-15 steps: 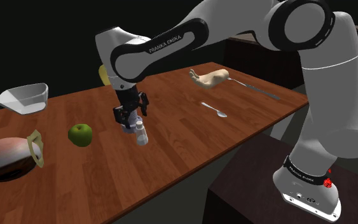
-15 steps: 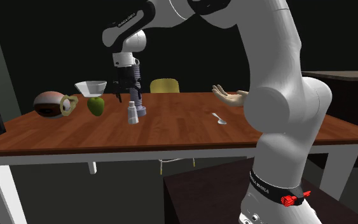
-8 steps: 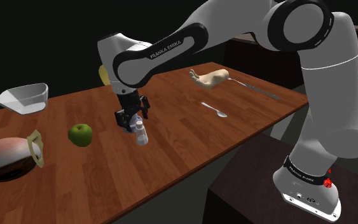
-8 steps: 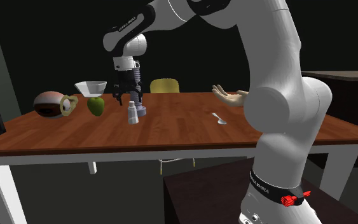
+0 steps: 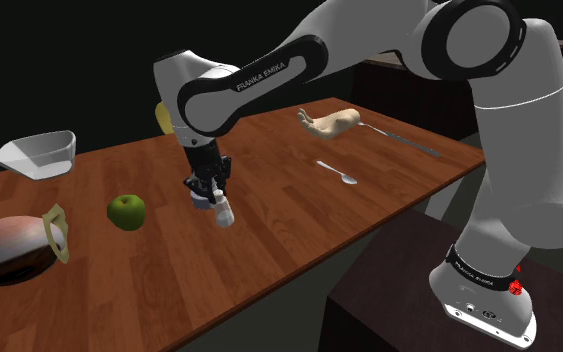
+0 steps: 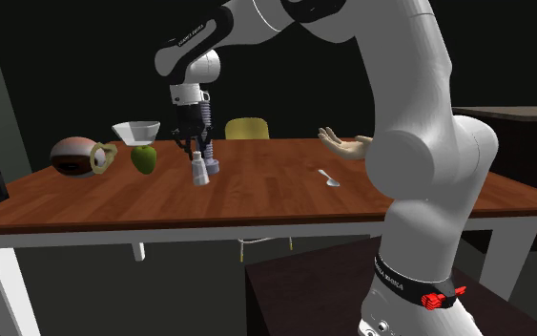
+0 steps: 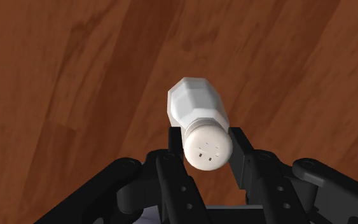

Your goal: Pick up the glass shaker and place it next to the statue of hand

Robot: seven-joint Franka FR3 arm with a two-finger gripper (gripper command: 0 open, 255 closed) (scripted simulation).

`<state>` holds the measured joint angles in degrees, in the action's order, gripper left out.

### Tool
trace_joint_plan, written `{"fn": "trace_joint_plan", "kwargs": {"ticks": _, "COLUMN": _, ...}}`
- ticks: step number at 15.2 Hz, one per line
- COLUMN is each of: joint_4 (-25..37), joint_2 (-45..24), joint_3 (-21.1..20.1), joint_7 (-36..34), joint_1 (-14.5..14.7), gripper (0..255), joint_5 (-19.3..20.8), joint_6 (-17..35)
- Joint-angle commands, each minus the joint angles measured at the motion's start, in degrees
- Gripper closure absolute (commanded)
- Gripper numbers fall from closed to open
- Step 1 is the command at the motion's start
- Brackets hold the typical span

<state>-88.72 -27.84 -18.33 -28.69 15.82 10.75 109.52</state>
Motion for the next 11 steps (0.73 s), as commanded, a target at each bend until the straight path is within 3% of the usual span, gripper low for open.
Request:
{"fn": "trace_joint_plan", "kwargs": {"ticks": 1, "joint_4": -0.3, "joint_2": -0.2, "joint_3": 0.0, "joint_7": 0.0, "joint_1": 0.0, "gripper": 255, "joint_5": 0.0, "joint_6": 0.1}}
{"fn": "trace_joint_plan", "kwargs": {"ticks": 11, "joint_4": 3.1, "joint_2": 1.3, "joint_3": -0.3, "joint_7": 0.5, "joint_1": 0.1, "gripper": 255, "joint_5": -0.6, "joint_6": -4.7}}
